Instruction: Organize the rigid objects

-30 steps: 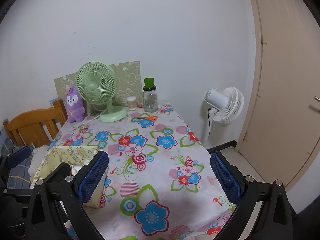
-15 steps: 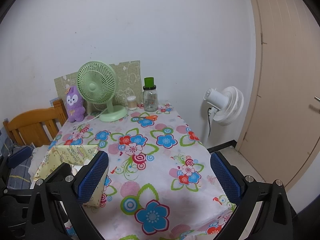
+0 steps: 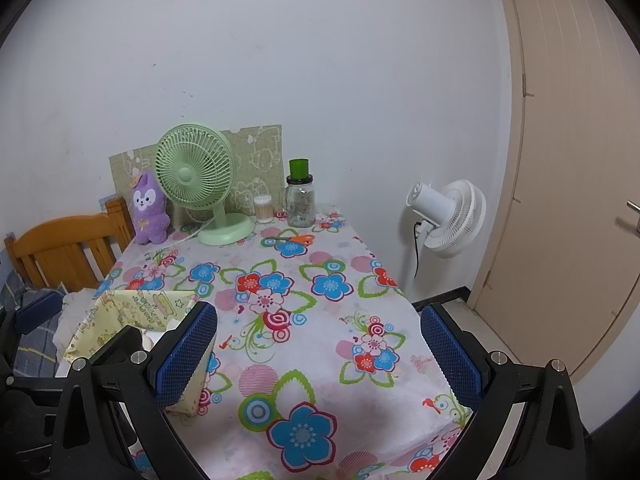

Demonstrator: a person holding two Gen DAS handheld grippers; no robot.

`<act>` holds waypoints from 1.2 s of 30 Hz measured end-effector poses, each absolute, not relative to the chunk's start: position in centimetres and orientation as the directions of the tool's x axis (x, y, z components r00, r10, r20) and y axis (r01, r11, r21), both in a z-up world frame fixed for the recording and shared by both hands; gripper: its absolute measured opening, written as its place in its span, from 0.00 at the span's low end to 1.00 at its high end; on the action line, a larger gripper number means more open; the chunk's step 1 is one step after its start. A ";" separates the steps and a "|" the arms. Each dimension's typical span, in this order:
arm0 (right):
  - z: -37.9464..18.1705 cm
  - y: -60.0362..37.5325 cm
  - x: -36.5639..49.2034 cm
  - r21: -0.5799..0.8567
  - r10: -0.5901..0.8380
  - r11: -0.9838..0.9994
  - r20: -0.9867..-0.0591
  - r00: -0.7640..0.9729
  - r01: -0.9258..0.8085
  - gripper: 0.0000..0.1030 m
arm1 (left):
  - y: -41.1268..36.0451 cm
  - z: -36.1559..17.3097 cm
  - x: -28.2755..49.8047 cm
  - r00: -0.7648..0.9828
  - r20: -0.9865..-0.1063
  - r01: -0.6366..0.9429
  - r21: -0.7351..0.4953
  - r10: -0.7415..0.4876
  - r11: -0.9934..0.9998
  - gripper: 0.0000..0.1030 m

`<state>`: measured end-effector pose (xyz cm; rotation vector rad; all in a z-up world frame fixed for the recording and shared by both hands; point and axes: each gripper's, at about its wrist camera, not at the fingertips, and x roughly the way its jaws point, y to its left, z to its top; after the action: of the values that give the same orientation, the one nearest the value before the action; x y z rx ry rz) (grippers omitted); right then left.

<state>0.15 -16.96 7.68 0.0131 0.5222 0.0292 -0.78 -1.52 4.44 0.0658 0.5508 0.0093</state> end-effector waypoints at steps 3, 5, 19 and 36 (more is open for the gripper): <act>7.7 -16.9 0.1 0.019 0.030 1.000 -0.498 0.867 -0.024 1.00 | -1.5 4.4 -0.8 0.852 -0.522 0.008 0.066 0.027 0.998 1.00; 7.7 -16.9 0.1 0.019 0.031 1.000 -0.499 0.866 -0.024 1.00 | -1.5 4.4 -0.8 0.852 -0.523 0.009 0.065 0.026 0.998 1.00; 7.7 -16.9 0.1 0.020 0.031 1.000 -0.501 0.865 -0.024 1.00 | -1.4 4.5 -0.8 0.852 -0.523 0.010 0.062 0.024 0.998 1.00; 7.4 -16.8 0.3 0.016 0.033 0.999 -0.504 0.863 -0.029 1.00 | -1.4 4.3 -0.7 0.848 -0.529 0.006 0.053 0.023 0.999 1.00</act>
<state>0.34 -16.83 7.40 0.0079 0.5284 0.0329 -0.71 -1.41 4.31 0.0529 0.5581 0.0093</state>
